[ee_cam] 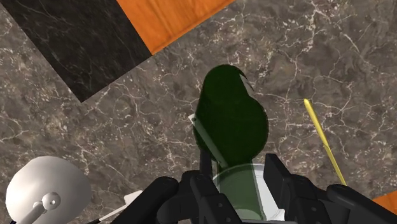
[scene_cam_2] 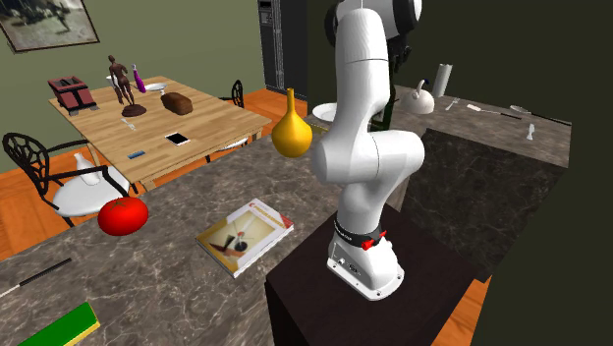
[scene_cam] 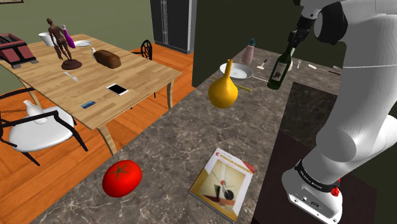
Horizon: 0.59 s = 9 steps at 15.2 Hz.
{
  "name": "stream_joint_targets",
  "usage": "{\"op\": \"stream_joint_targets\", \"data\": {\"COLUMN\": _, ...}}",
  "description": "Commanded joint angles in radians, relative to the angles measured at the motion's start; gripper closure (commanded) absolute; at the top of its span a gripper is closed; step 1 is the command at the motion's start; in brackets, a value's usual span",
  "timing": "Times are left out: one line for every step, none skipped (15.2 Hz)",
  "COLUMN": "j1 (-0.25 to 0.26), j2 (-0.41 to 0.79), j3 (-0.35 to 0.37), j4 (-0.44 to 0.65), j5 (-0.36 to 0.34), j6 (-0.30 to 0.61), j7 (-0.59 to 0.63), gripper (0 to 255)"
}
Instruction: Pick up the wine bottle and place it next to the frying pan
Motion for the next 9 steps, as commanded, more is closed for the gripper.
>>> {"op": "stream_joint_targets", "data": {"j1": 0.006, "j2": -0.001, "j3": 0.001, "j4": -0.029, "j5": 0.001, "j6": 0.028, "j7": -0.004, "gripper": 255}}
{"op": "stream_joint_targets", "data": {"j1": 0.009, "j2": 0.0, "j3": 0.002, "j4": -0.042, "j5": 0.002, "j6": 0.041, "j7": -0.006, "gripper": 255}}
{"op": "stream_joint_targets", "data": {"j1": 0.011, "j2": 0.0, "j3": 0.002, "j4": -0.055, "j5": 0.004, "j6": 0.054, "j7": -0.008, "gripper": 255}}
{"op": "stream_joint_targets", "data": {"j1": 0.013, "j2": 0.001, "j3": 0.003, "j4": -0.068, "j5": 0.005, "j6": 0.067, "j7": -0.01, "gripper": 255}}
{"op": "stream_joint_targets", "data": {"j1": 0.015, "j2": 0.002, "j3": 0.004, "j4": -0.08, "j5": 0.007, "j6": 0.079, "j7": -0.012, "gripper": 255}}
{"op": "stream_joint_targets", "data": {"j1": 0.017, "j2": 0.004, "j3": 0.005, "j4": -0.091, "j5": 0.009, "j6": 0.092, "j7": -0.014, "gripper": 255}}
{"op": "stream_joint_targets", "data": {"j1": 0.018, "j2": 0.005, "j3": 0.006, "j4": -0.098, "j5": 0.01, "j6": 0.099, "j7": -0.015, "gripper": 255}}
{"op": "stream_joint_targets", "data": {"j1": 0.018, "j2": 0.005, "j3": 0.006, "j4": -0.098, "j5": 0.01, "j6": 0.099, "j7": -0.015, "gripper": 255}}
{"op": "stream_joint_targets", "data": {"j1": 0.018, "j2": 0.005, "j3": 0.006, "j4": -0.098, "j5": 0.01, "j6": 0.099, "j7": -0.015, "gripper": 255}}
